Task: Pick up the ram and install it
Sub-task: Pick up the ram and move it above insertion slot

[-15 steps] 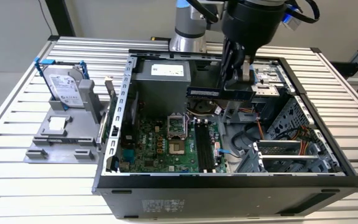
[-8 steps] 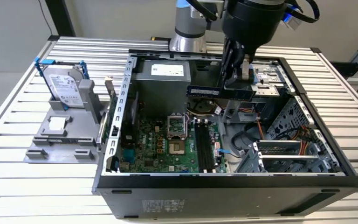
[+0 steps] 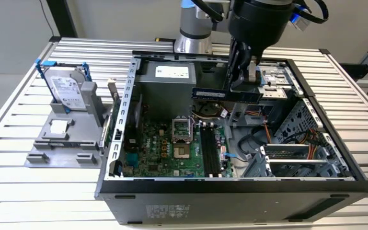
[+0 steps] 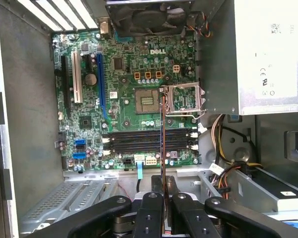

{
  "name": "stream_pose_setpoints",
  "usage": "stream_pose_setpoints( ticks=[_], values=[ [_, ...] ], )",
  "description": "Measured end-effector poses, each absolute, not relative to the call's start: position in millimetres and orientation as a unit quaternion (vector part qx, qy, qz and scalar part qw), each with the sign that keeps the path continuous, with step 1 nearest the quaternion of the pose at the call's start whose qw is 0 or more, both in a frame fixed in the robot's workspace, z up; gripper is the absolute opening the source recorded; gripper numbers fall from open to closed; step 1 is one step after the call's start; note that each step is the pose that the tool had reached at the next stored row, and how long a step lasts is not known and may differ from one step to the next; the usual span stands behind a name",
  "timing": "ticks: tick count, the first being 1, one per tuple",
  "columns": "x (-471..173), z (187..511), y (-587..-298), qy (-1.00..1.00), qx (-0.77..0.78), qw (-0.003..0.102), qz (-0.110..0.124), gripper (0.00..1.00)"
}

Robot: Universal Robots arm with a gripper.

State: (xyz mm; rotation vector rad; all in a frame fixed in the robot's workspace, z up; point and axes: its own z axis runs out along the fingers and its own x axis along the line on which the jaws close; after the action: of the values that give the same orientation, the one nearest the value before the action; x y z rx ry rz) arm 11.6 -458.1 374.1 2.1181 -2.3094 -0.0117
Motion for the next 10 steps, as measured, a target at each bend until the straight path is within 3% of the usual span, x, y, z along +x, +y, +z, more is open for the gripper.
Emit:
stream_pose_setpoints(
  ticks=[10],
  values=[
    [11.6,373.9,-458.1,-0.776,0.631,0.004,-0.004,0.0]
  ],
)
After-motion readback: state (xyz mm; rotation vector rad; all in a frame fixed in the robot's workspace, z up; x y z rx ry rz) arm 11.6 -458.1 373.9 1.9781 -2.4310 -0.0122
